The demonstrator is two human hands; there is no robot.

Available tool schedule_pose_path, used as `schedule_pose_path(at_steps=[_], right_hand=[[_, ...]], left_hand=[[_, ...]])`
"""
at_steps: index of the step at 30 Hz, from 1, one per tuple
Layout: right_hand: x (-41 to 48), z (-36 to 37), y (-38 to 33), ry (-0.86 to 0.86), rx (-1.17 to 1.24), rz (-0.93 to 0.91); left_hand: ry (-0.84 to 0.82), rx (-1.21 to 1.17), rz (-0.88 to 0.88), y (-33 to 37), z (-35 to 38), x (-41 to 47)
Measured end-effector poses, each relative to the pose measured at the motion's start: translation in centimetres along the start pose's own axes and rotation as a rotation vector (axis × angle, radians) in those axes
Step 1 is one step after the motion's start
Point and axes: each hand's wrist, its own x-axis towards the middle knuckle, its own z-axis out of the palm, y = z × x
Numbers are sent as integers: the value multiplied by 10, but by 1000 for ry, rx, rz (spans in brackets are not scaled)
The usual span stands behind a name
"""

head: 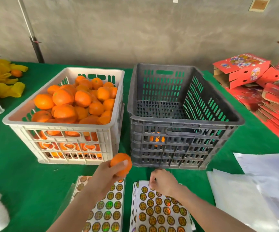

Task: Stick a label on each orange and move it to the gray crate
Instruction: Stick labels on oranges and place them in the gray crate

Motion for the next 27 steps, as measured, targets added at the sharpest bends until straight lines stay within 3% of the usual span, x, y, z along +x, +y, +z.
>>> schedule_pose_path(at_steps=[4, 9, 15, 18, 27], right_hand=[[-1, 4, 2, -24, 26, 6], [-5, 0, 3, 128, 213, 15], [-18, -28, -1, 201, 468, -123], [-26, -35, -2, 206, 561, -177], [-35, -34, 2, 359, 399, -305]], left_hand=[[-14, -11, -76, -20, 4, 10], [-48, 13, -123, -27, 10, 19], [-229, 139, -145, -31, 20, 20], [-279, 88, -108, -28, 28, 22], [-322, -187, -150, -22, 29, 31]])
